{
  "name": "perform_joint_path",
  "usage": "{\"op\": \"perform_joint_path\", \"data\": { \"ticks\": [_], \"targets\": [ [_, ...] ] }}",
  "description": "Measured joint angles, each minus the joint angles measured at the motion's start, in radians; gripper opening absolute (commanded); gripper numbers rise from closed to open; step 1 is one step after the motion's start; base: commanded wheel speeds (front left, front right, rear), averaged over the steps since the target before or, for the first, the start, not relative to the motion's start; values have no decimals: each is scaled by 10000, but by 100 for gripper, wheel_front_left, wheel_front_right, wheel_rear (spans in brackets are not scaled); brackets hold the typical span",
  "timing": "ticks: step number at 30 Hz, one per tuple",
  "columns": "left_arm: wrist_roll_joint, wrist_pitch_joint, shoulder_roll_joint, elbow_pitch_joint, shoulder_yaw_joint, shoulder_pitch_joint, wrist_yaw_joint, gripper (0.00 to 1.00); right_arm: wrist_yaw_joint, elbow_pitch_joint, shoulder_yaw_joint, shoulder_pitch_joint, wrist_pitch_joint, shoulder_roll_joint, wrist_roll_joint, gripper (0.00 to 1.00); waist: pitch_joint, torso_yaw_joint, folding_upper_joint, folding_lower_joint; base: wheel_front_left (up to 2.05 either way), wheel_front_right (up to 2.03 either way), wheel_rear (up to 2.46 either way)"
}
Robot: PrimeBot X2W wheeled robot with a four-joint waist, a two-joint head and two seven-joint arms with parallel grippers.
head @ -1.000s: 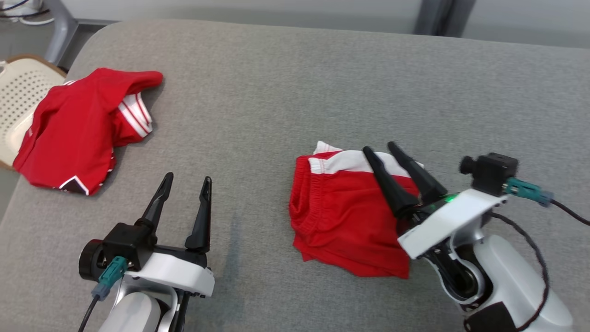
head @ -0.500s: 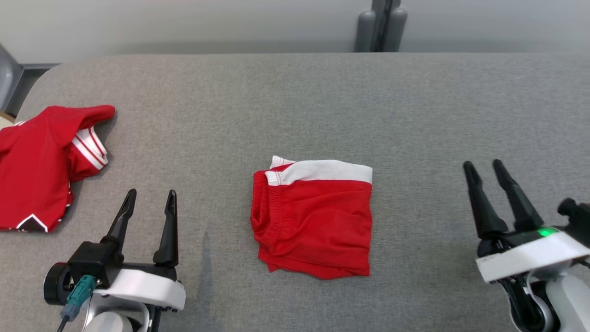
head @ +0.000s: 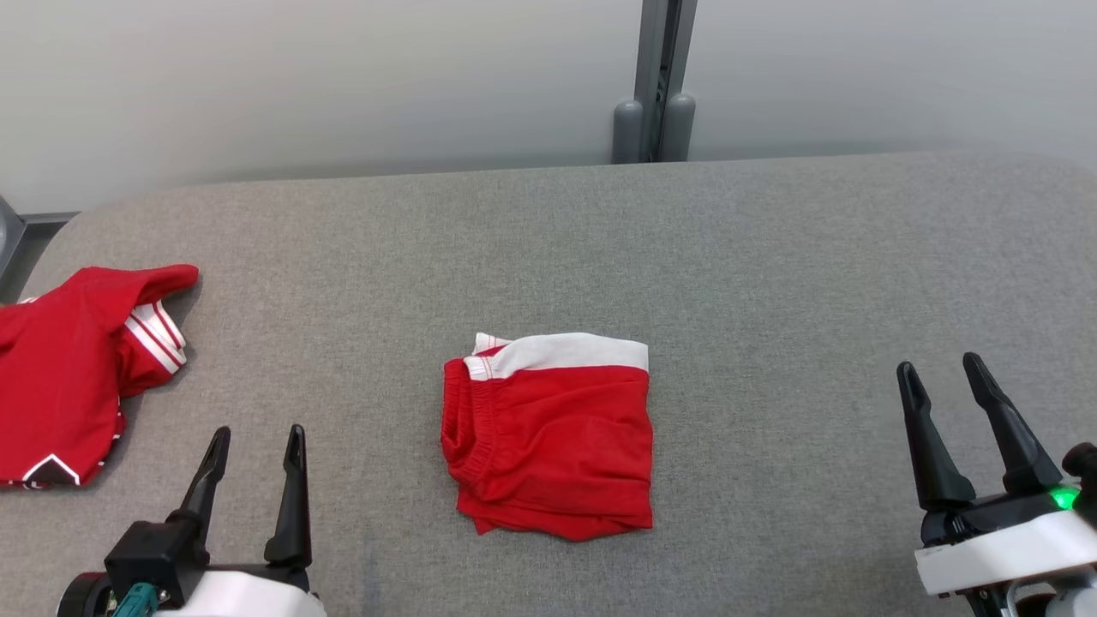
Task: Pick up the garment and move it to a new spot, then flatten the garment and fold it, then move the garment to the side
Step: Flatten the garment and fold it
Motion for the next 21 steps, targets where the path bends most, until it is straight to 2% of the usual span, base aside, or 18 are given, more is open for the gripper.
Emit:
{"op": "perform_joint_path", "data": {
  "ticks": [10, 21],
  "targets": [
    [-146, 132, 142, -752, 69, 1321, 447, 100, 0, -186, -267, 942, 616, 100, -844, 100, -833, -198, 0, 0, 0, 0, 0],
    [-165, 151, 276, -1001, 86, 2008, 596, 100, 0, -155, -376, 1371, 880, 33, -1014, 100, -1243, -246, 0, 0, 0, 0, 0]
  ]
}}
